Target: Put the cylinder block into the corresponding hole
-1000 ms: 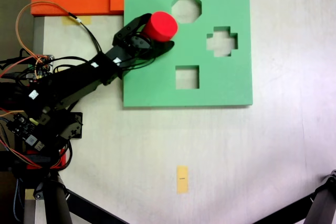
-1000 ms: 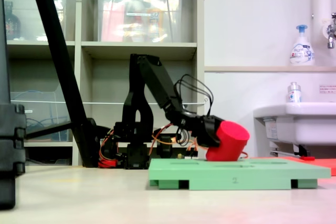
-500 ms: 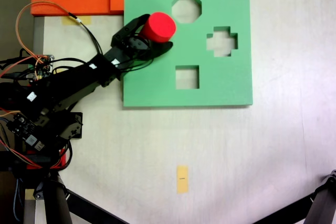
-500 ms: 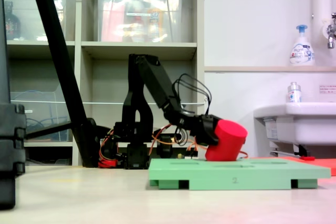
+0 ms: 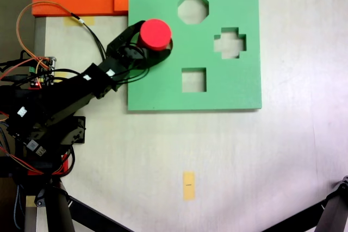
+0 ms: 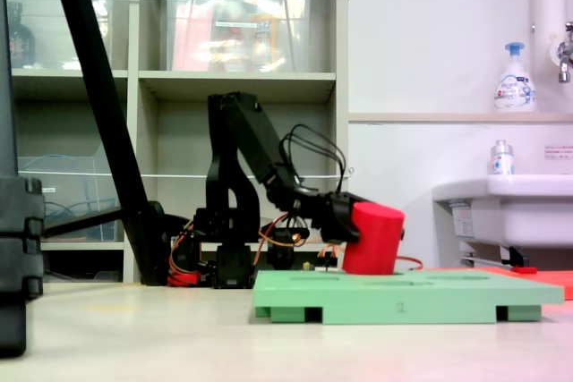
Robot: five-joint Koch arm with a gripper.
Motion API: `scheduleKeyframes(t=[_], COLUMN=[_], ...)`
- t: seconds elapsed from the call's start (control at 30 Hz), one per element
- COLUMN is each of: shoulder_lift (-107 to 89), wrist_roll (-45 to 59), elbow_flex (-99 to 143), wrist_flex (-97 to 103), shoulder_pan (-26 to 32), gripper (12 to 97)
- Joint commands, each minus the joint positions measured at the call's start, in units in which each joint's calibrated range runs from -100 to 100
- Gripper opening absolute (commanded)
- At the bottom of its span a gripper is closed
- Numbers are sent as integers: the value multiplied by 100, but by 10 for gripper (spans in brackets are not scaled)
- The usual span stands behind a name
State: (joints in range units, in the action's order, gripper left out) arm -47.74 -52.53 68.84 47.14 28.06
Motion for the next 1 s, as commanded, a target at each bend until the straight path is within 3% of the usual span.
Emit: scheduleKeyframes(t=[0.0,0.47,0.97], shoulder_lift=[-240,487,1422], wrist_roll=[39,34,39], elbow_flex=[-104,624,-234], wrist_flex=[1155,1781,2003], shoulder_pan=[-15,20,29], gripper=[425,438,460])
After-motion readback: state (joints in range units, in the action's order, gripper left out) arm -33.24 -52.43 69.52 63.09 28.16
